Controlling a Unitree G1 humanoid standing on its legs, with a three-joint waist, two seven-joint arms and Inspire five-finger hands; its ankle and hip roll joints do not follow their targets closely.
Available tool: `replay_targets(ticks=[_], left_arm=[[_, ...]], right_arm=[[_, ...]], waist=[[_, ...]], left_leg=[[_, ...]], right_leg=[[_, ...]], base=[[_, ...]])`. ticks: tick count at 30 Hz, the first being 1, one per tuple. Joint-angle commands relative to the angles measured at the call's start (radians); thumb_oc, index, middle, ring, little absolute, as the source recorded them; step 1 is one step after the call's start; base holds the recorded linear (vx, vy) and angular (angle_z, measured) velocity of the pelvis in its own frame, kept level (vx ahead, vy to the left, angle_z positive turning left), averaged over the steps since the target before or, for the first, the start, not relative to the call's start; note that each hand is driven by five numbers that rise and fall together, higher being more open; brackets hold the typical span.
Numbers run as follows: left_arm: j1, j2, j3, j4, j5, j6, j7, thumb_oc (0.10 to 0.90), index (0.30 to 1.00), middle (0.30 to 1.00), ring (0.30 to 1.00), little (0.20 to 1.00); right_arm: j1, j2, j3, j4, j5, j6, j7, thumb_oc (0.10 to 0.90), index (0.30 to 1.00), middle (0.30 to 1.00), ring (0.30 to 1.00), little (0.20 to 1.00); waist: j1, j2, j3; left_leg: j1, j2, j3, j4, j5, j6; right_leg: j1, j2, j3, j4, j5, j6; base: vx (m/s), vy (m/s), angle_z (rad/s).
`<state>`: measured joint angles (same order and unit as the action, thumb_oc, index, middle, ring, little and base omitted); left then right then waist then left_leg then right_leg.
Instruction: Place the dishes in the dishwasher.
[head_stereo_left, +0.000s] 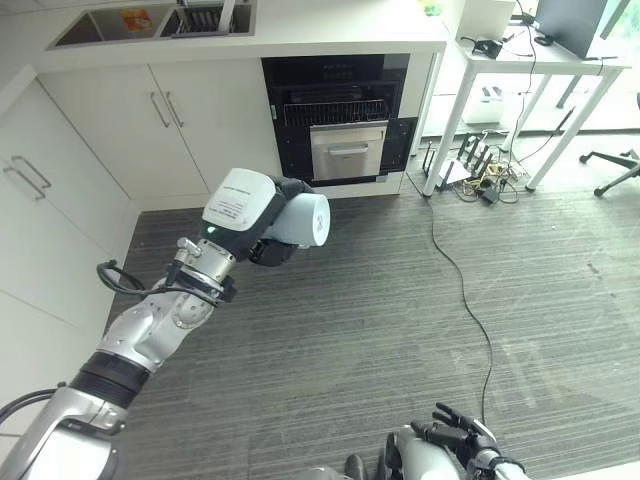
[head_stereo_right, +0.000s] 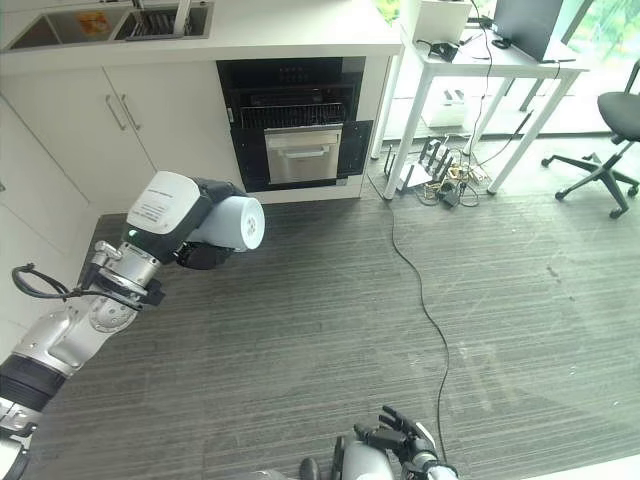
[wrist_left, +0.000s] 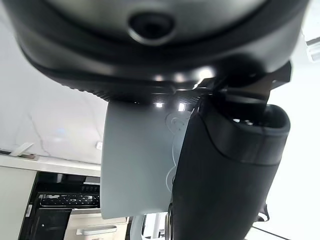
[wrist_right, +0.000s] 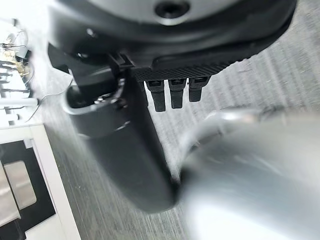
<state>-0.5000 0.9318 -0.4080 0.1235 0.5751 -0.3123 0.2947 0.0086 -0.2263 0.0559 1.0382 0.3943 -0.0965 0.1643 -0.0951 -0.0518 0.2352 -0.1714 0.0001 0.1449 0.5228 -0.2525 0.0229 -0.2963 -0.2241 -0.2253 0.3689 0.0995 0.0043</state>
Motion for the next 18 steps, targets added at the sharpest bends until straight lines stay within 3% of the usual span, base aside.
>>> replay_targets(ticks=[1, 2, 5, 9, 12, 13, 14, 15, 16, 17, 18], left_arm=[[-0.047, -0.035, 0.082, -0.066, -0.003, 0.012, 0.035, 0.400, 0.300, 0.300, 0.300, 0.300], [-0.055, -0.026, 0.070, -0.065, -0.013, 0.011, 0.037, 0.400, 0.300, 0.300, 0.300, 0.300], [-0.088, -0.001, 0.036, -0.044, -0.038, -0.011, 0.039, 0.400, 0.300, 0.300, 0.300, 0.300], [-0.045, 0.008, 0.071, -0.073, -0.021, -0.026, 0.017, 0.400, 0.300, 0.300, 0.300, 0.300], [0.001, 0.011, 0.110, -0.122, -0.005, -0.006, 0.001, 0.400, 0.300, 0.300, 0.300, 0.300], [0.015, 0.014, 0.122, -0.133, -0.008, -0.001, -0.001, 0.400, 0.300, 0.300, 0.300, 0.300], [0.018, 0.016, 0.125, -0.136, -0.009, 0.001, -0.002, 0.400, 0.300, 0.300, 0.300, 0.300], [0.025, 0.022, 0.135, -0.146, -0.018, 0.007, -0.006, 0.400, 0.300, 0.300, 0.300, 0.300], [0.027, 0.024, 0.137, -0.148, -0.017, 0.005, -0.005, 0.400, 0.300, 0.300, 0.300, 0.300], [0.036, 0.027, 0.156, -0.156, -0.027, 0.001, -0.013, 0.400, 0.300, 0.300, 0.300, 0.300], [0.042, 0.032, 0.169, -0.163, -0.040, -0.005, -0.019, 0.400, 0.300, 0.300, 0.300, 0.300]], right_arm=[[0.017, -0.096, 0.017, 0.030, -0.010, -0.057, 0.006, 0.800, 0.900, 0.900, 0.900, 0.900], [0.013, -0.096, 0.008, 0.043, -0.012, -0.055, 0.003, 0.800, 0.900, 0.900, 0.900, 0.900], [0.015, -0.090, -0.025, 0.087, -0.016, -0.056, 0.000, 0.800, 0.900, 0.900, 0.900, 0.900], [0.013, -0.094, -0.022, 0.103, 0.013, -0.037, -0.004, 0.800, 0.900, 0.900, 0.900, 0.900], [0.002, -0.112, -0.011, 0.110, -0.004, -0.050, 0.021, 0.800, 0.900, 0.900, 0.900, 0.900], [-0.003, -0.124, -0.004, 0.110, 0.006, -0.054, 0.030, 0.800, 0.900, 0.900, 0.900, 0.900], [-0.005, -0.127, -0.002, 0.110, 0.010, -0.055, 0.034, 0.800, 0.900, 0.900, 0.900, 0.900], [-0.011, -0.144, 0.005, 0.105, 0.011, -0.060, 0.054, 0.800, 0.900, 0.900, 0.900, 0.900], [-0.013, -0.146, 0.007, 0.104, 0.008, -0.061, 0.058, 0.800, 0.900, 0.900, 0.900, 0.900], [-0.015, -0.159, 0.016, 0.099, -0.010, -0.065, 0.063, 0.800, 0.900, 0.900, 0.900, 0.900], [-0.016, -0.165, 0.020, 0.102, -0.013, -0.066, 0.065, 0.800, 0.900, 0.900, 0.900, 0.900]], waist=[[-0.011, 0.074, -0.056], [-0.014, 0.065, -0.057], [-0.019, 0.060, -0.068], [-0.002, 0.059, -0.086], [-0.004, 0.068, -0.086], [0.005, 0.066, -0.087], [0.008, 0.060, -0.090], [0.011, 0.071, -0.087], [0.012, 0.069, -0.089], [0.018, 0.071, -0.079], [0.018, 0.067, -0.074]], left_leg=[[0.155, -0.042, 0.062, -0.223, -0.063, 0.038], [0.171, -0.053, 0.055, -0.223, -0.083, 0.036], [0.191, -0.056, 0.035, -0.223, -0.112, 0.035], [0.229, -0.022, 0.065, -0.223, -0.109, 0.016], [0.290, 0.009, 0.055, -0.223, -0.100, -0.017], [0.318, 0.017, 0.052, -0.223, -0.034, -0.041], [0.318, 0.013, 0.051, -0.223, -0.009, -0.046], [0.294, 0.047, 0.043, -0.107, 0.074, -0.083], [0.281, 0.049, 0.043, -0.091, 0.095, -0.089], [0.207, 0.077, 0.040, 0.091, 0.157, -0.109], [0.150, 0.100, 0.044, 0.192, 0.186, -0.110]], right_leg=[[0.079, 0.027, 0.006, -0.069, -0.105, 0.186], [0.034, -0.008, 0.034, -0.069, -0.098, 0.200], [0.006, -0.040, 0.098, -0.069, -0.074, 0.221], [0.070, -0.028, 0.026, -0.069, -0.121, 0.209], [0.116, 0.023, 0.019, -0.069, -0.170, 0.160], [0.144, 0.040, 0.023, -0.069, -0.198, 0.135], [0.144, 0.038, 0.026, -0.069, -0.202, 0.128], [0.169, 0.066, 0.024, -0.069, -0.232, 0.099], [0.167, 0.066, 0.026, -0.069, -0.234, 0.093], [0.190, 0.080, 0.023, -0.069, -0.254, 0.066], [0.197, 0.086, 0.026, -0.069, -0.262, 0.049]], base=[[0.30, -0.241, 0.34], [0.24, -0.186, -0.04], [0.32, -0.271, 0.02], [0.38, -0.368, 0.33], [0.40, -0.326, -0.18], [0.28, -0.253, -0.55], [0.32, -0.318, -0.51], [0.19, -0.225, -0.60], [0.28, -0.341, -0.70], [0.21, -0.296, -0.86], [0.21, -0.295, -0.60]])
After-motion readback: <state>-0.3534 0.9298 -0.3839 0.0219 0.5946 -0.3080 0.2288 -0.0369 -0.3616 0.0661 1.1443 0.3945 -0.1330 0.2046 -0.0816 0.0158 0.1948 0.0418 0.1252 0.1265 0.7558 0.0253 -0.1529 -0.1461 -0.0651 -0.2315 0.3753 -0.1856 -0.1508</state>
